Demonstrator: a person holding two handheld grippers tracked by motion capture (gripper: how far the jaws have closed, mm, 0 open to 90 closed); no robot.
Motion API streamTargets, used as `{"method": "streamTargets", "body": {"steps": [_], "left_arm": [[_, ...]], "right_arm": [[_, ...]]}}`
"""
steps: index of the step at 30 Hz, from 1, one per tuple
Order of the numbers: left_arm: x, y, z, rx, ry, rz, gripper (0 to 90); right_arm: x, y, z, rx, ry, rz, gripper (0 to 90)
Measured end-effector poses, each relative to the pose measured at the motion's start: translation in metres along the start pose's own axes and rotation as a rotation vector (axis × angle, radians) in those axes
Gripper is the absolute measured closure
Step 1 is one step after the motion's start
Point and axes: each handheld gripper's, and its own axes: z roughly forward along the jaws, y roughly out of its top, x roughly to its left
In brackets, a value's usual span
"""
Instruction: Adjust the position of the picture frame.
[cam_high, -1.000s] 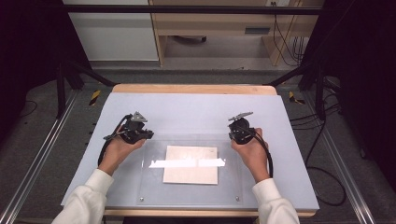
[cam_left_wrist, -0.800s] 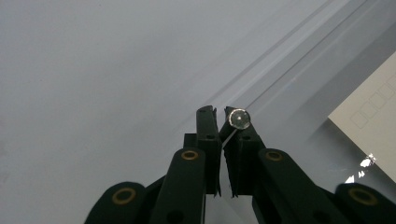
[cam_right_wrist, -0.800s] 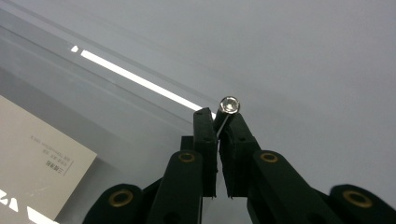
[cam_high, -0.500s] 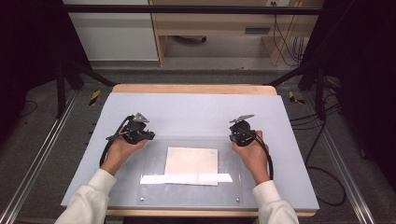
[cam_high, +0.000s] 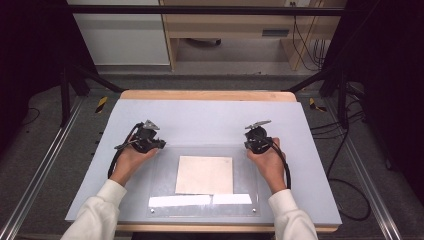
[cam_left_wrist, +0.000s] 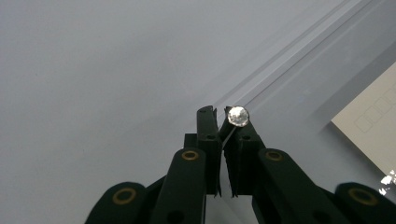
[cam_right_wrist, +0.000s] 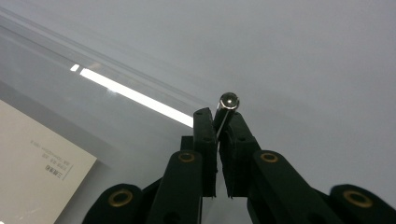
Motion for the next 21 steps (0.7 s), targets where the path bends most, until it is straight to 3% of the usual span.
{"method": "streamTargets", "body": {"steps": [21], "left_arm": [[0.0, -0.001, 0.01, -0.002, -0.003, -0.015, 84.2]], "right_arm": [[-0.004, -0.008, 0.007, -0.005, 0.006, 0.019, 85.5]]}}
